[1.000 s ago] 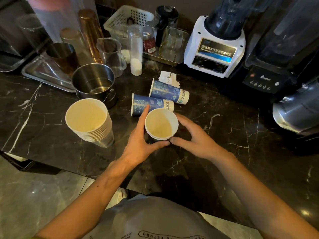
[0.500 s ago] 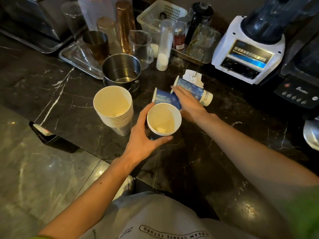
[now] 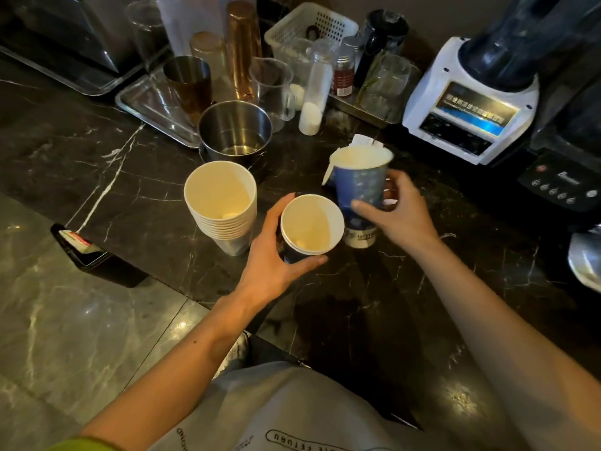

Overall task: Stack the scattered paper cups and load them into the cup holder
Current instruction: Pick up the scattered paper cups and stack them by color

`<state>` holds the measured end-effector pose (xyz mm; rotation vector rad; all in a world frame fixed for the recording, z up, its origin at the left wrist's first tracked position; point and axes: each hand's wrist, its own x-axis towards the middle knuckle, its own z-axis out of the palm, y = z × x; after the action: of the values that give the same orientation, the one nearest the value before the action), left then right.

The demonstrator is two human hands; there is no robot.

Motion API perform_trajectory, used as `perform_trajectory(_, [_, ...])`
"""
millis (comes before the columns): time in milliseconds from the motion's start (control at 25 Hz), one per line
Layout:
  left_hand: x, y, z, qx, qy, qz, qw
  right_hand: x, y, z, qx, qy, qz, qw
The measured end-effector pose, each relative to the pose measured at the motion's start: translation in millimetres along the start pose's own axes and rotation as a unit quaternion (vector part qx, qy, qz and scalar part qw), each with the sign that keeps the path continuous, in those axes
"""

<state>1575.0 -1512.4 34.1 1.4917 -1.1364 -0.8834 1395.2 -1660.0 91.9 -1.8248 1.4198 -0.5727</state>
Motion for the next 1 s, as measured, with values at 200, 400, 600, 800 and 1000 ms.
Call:
perform_trajectory(200, [6.2, 2.6, 6.2, 0.003, -0.034, 0.001, 0.999, -45.1, -24.4, -53.5, 0.313, 0.103, -0.057, 0.942])
perform_trajectory(400, [6.8, 6.2, 8.3, -0.010, -0.064, 0.002, 0.998, -66.6, -44.8, -38.7, 0.254, 0.024, -0.100, 0.962])
perform_trajectory(600, [4.1, 10.1, 2.8, -0.021, -0.092, 0.009, 0.995, -58.9, -28.9, -8.3, 0.031, -0.119, -0.104, 0.987])
perform_trajectory(800, [2.9, 11.5, -0.5, -0.031, -0.071, 0.017, 0.997, -54.2, -12.1, 3.5, -0.009, -0.144, -0.129, 0.981])
perform_trajectory(1000, [4.5, 11.7, 0.6, -0.001, -0.068, 0.021, 0.997, -37.7, 4.1, -9.4, 0.061, -0.265, -0.087, 0.958])
